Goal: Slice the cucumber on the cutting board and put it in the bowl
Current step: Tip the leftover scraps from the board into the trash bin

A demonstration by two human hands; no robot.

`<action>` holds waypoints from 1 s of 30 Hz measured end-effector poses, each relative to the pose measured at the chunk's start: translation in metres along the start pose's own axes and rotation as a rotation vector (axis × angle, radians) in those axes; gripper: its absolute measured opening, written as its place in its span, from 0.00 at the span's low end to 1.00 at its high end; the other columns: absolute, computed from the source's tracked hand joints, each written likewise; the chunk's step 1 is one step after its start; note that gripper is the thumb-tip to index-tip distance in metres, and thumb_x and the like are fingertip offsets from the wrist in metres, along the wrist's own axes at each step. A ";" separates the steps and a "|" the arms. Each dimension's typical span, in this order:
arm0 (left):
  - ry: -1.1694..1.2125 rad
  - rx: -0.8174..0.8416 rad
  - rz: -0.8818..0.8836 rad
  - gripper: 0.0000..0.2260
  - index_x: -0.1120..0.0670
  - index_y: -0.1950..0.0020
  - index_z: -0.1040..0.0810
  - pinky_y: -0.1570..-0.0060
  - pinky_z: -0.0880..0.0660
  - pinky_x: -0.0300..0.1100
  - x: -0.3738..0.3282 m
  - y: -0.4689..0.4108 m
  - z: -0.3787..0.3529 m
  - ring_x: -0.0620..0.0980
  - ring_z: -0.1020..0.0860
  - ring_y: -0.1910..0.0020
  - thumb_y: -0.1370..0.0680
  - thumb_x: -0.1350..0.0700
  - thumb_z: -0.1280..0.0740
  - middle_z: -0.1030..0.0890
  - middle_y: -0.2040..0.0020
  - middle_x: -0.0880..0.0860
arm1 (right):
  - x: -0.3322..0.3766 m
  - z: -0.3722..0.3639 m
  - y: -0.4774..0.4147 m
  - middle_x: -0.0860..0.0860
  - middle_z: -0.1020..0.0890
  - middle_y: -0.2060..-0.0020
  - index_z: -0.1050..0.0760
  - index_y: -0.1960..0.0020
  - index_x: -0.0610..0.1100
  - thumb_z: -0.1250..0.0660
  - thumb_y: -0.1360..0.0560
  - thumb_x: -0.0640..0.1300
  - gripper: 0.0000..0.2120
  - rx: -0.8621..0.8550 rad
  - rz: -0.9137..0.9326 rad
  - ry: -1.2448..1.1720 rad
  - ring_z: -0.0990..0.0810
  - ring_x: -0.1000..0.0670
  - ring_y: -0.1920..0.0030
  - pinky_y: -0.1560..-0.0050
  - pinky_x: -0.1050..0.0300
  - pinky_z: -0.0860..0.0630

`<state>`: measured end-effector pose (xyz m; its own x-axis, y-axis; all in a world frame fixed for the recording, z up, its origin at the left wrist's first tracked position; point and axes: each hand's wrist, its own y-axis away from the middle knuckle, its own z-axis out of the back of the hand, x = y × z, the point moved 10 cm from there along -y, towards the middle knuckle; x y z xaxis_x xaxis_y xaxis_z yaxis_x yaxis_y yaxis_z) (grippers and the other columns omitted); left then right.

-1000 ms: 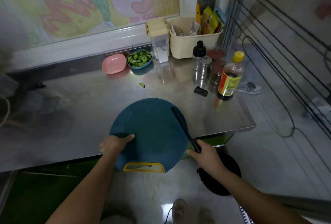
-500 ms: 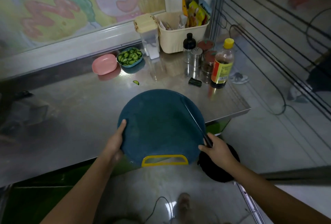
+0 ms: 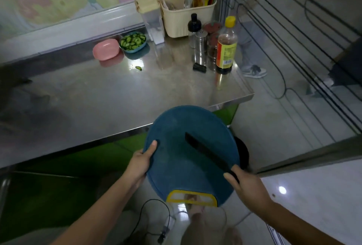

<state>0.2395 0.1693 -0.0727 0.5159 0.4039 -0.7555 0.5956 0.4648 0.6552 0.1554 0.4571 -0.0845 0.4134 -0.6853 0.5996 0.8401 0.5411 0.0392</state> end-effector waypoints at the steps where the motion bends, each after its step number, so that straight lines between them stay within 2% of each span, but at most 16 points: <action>1: 0.004 -0.017 0.006 0.17 0.62 0.49 0.19 0.46 0.23 0.52 0.011 0.005 -0.004 0.59 0.18 0.51 0.26 0.48 0.32 0.17 0.52 0.60 | -0.002 -0.009 0.012 0.53 0.27 0.72 0.31 0.54 0.49 0.66 0.30 0.74 0.36 0.059 -0.008 0.019 0.22 0.49 0.69 0.70 0.57 0.35; 3: 0.025 -0.051 0.029 0.17 0.62 0.49 0.19 0.47 0.23 0.53 0.033 0.013 -0.011 0.59 0.18 0.51 0.26 0.48 0.32 0.16 0.53 0.60 | -0.011 -0.025 0.035 0.51 0.25 0.71 0.28 0.52 0.46 0.73 0.34 0.76 0.46 0.144 -0.024 0.087 0.20 0.45 0.66 0.68 0.56 0.36; 7: 0.098 -0.107 0.067 0.16 0.62 0.49 0.20 0.46 0.24 0.54 0.063 0.023 -0.019 0.59 0.19 0.51 0.24 0.49 0.33 0.17 0.52 0.60 | -0.035 -0.028 0.060 0.46 0.20 0.71 0.27 0.56 0.48 0.73 0.30 0.72 0.42 0.127 -0.038 0.211 0.20 0.46 0.69 0.71 0.56 0.35; 10: 0.089 -0.124 0.083 0.18 0.62 0.48 0.20 0.46 0.23 0.54 0.075 0.021 -0.018 0.58 0.19 0.51 0.25 0.47 0.32 0.16 0.52 0.59 | -0.058 -0.035 0.068 0.47 0.21 0.72 0.22 0.53 0.46 0.75 0.31 0.73 0.49 0.121 -0.084 0.205 0.20 0.46 0.70 0.72 0.57 0.35; 13: 0.075 -0.131 0.098 0.18 0.62 0.48 0.20 0.48 0.23 0.53 0.081 0.016 -0.017 0.58 0.18 0.51 0.25 0.47 0.32 0.17 0.52 0.60 | -0.088 -0.050 0.065 0.47 0.19 0.68 0.24 0.49 0.46 0.77 0.36 0.75 0.52 0.171 -0.181 0.159 0.20 0.46 0.66 0.68 0.56 0.29; 16: 0.068 -0.136 0.109 0.17 0.62 0.48 0.20 0.49 0.23 0.52 0.086 0.012 -0.016 0.59 0.18 0.52 0.25 0.48 0.32 0.16 0.52 0.60 | -0.110 -0.059 0.059 0.50 0.21 0.66 0.26 0.50 0.46 0.72 0.31 0.72 0.44 0.216 -0.256 0.127 0.20 0.51 0.65 0.61 0.58 0.23; 18: 0.044 -0.140 0.116 0.17 0.62 0.48 0.20 0.50 0.22 0.52 0.088 0.009 -0.014 0.59 0.18 0.52 0.25 0.48 0.32 0.17 0.53 0.60 | -0.126 -0.057 0.058 0.51 0.23 0.66 0.25 0.52 0.45 0.60 0.24 0.64 0.32 0.223 -0.360 0.067 0.22 0.53 0.65 0.56 0.59 0.23; 20: 0.002 -0.141 0.114 0.17 0.62 0.48 0.20 0.51 0.22 0.52 0.089 0.004 -0.015 0.59 0.18 0.53 0.25 0.48 0.32 0.17 0.53 0.60 | -0.142 -0.056 0.053 0.51 0.25 0.69 0.28 0.61 0.46 0.51 0.20 0.56 0.21 0.254 -0.465 -0.022 0.25 0.54 0.66 0.52 0.55 0.24; 22: -0.041 -0.148 0.106 0.15 0.62 0.50 0.20 0.53 0.21 0.50 0.087 0.002 -0.020 0.58 0.18 0.55 0.24 0.49 0.33 0.17 0.55 0.59 | -0.149 -0.057 0.041 0.51 0.27 0.71 0.32 0.68 0.47 0.50 0.20 0.55 0.22 0.282 -0.499 -0.082 0.25 0.51 0.66 0.57 0.56 0.27; 24: -0.059 -0.174 0.114 0.12 0.59 0.55 0.21 0.58 0.21 0.46 0.091 0.002 -0.022 0.55 0.19 0.57 0.23 0.50 0.33 0.17 0.57 0.57 | -0.164 -0.059 0.033 0.47 0.25 0.70 0.32 0.70 0.43 0.51 0.20 0.58 0.27 0.258 -0.618 -0.129 0.24 0.48 0.65 0.61 0.56 0.32; 27: -0.013 -0.221 0.147 0.12 0.59 0.56 0.23 0.62 0.23 0.45 0.098 0.005 -0.024 0.54 0.20 0.58 0.23 0.50 0.34 0.19 0.57 0.56 | -0.173 -0.055 0.034 0.43 0.25 0.66 0.32 0.68 0.42 0.54 0.21 0.61 0.28 0.181 -0.755 -0.190 0.25 0.45 0.62 0.58 0.55 0.32; 30: 0.024 -0.239 0.166 0.12 0.58 0.57 0.24 0.62 0.23 0.45 0.099 0.004 -0.034 0.53 0.21 0.60 0.22 0.49 0.36 0.20 0.58 0.55 | -0.135 -0.049 0.029 0.48 0.25 0.70 0.30 0.68 0.46 0.51 0.21 0.59 0.25 0.268 -0.563 -0.181 0.23 0.46 0.63 0.56 0.53 0.27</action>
<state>0.2721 0.2382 -0.1448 0.5776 0.5076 -0.6394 0.3406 0.5619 0.7538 0.1408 0.5418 -0.2036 -0.1506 -0.8191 0.5535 0.7844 0.2418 0.5712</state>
